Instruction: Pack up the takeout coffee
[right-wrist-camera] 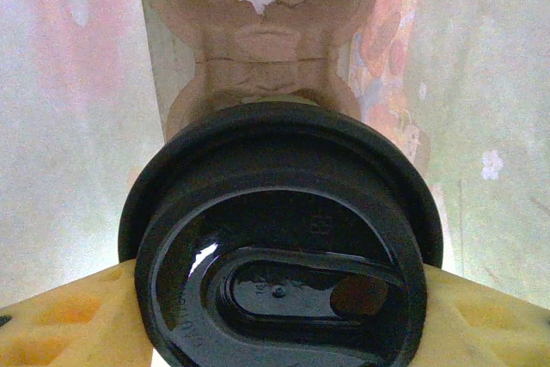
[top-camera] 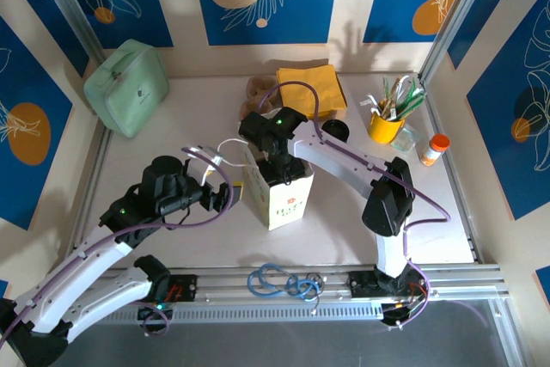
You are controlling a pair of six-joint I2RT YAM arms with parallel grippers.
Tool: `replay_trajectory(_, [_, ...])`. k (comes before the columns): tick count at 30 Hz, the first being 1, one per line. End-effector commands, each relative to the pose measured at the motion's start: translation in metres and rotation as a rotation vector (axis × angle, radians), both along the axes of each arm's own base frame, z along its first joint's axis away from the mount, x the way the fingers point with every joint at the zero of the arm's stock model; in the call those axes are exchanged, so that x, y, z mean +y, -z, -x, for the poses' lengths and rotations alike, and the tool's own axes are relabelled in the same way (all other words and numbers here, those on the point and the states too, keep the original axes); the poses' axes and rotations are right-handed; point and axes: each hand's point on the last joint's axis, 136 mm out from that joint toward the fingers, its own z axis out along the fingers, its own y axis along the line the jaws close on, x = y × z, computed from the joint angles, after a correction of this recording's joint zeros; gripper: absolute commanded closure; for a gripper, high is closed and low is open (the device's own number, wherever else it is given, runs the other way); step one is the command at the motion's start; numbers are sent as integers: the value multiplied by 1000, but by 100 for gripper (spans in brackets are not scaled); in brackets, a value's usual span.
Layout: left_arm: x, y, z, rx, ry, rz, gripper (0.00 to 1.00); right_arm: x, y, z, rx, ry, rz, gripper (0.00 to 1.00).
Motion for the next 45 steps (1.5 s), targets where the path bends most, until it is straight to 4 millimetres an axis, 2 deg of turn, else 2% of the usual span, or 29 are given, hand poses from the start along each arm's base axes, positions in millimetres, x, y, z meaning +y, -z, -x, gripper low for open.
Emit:
replay_trajectory(1, [0,1,4,-7,16,-7,8,2,-5,3,1,15,-31,38])
replay_trajectory(27, [0,2,2,-8,5,-17,8,4,-8,3,9,9,-51,38])
replay_trajectory(45, [1,2,2,-12,1,-21,7,6,1,3,25,9,-48,38])
